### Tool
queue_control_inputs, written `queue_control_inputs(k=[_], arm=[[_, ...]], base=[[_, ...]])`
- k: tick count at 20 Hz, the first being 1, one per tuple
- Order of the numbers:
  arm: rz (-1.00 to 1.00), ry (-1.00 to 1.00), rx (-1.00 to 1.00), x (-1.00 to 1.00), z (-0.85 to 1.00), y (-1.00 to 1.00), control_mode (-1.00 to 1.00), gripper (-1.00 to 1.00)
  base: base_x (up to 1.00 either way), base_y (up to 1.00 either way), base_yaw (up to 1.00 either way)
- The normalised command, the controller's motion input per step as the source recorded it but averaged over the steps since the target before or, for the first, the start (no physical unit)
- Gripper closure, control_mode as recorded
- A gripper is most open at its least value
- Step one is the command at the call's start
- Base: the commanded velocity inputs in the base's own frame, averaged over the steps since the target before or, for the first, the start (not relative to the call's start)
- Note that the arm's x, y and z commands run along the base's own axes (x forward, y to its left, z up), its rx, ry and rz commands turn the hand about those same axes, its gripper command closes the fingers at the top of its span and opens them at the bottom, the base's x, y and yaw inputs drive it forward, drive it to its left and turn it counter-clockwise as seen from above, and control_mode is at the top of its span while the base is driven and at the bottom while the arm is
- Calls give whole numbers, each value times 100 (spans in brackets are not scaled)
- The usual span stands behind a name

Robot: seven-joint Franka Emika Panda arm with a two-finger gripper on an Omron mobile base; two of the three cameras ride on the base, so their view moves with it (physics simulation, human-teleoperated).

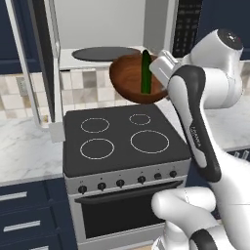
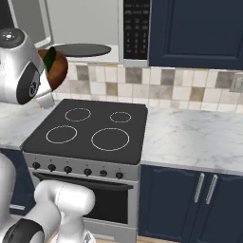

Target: Pick the cucumber from the sink and place it in the bowl. Then pick the bowl and place it in the microwave. Then close the microwave door and press the start button.

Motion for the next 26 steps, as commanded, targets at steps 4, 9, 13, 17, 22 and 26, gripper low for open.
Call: queue_control_inputs(k=[4, 9, 13, 17, 22, 26], arm=[[-19, -1, 3, 50, 84, 4, -100, 100], [-28, 0, 3, 90, 54, 16, -100, 100], [-28, 0, 3, 81, 28, 20, -100, 100], [-18, 7, 1, 79, 2, 14, -100, 100], [-6, 10, 3, 91, 0, 4, -100, 100], [-1, 2, 8, 86, 0, 0, -100, 100]], base=[[0, 0, 0], [0, 0, 0], [0, 0, 0], [0, 0, 0], [0, 0, 0], [0, 0, 0]])
